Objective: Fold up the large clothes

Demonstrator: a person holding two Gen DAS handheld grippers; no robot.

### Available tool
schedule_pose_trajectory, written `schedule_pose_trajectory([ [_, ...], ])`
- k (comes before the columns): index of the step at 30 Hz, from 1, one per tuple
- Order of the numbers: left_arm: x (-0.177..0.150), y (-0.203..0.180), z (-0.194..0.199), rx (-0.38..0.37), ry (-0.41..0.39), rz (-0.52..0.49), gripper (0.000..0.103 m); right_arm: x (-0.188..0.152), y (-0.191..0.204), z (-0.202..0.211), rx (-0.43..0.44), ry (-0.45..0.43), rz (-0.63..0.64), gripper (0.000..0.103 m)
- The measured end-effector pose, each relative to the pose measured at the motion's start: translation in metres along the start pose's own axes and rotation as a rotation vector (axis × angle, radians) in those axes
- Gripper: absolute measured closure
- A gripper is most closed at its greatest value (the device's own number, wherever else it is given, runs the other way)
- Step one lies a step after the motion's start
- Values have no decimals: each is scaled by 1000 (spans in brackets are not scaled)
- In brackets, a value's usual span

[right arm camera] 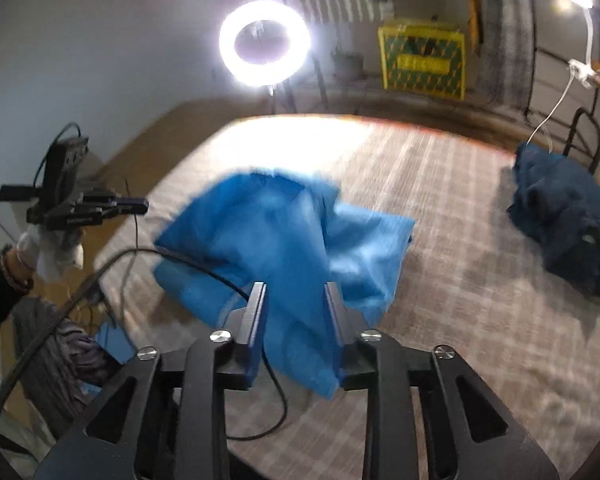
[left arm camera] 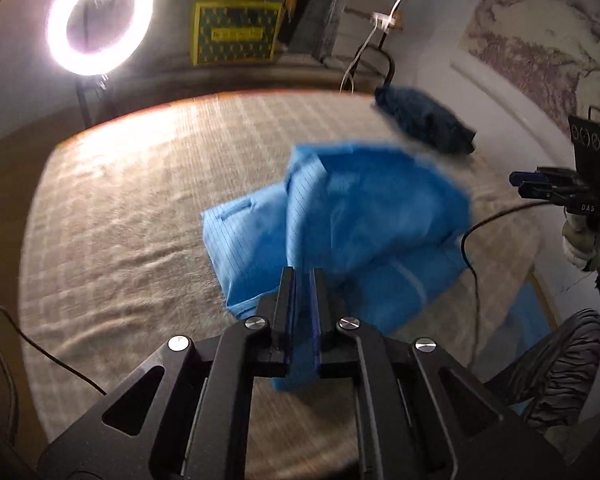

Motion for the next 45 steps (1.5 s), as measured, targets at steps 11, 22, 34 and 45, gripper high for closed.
schedule_pose_trajectory([
  [11, -22, -52, 177, -108, -145, 68, 95, 1, 46, 153, -86, -226, 6, 63],
  [22, -23, -68, 217, -148, -186, 124, 43, 2, 49, 187, -140, -296, 4, 43],
  [34, -8, -42, 3, -30, -20, 192, 43, -1, 11, -2, -101, -81, -142, 43],
  [45, 11, -10, -73, 53, 12, 199, 57, -3, -30, -109, -64, 31, -256, 43],
])
Point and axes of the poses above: each gripper's, at about its wrist camera, not at the fingertips, and z roughly against the way its jaws point, y to its left, x to its top, the point moved 7 cm from there along -z, roughly the way its jaws point, and after that the axes turned 12 degrees about z, right-handed, at the moved point
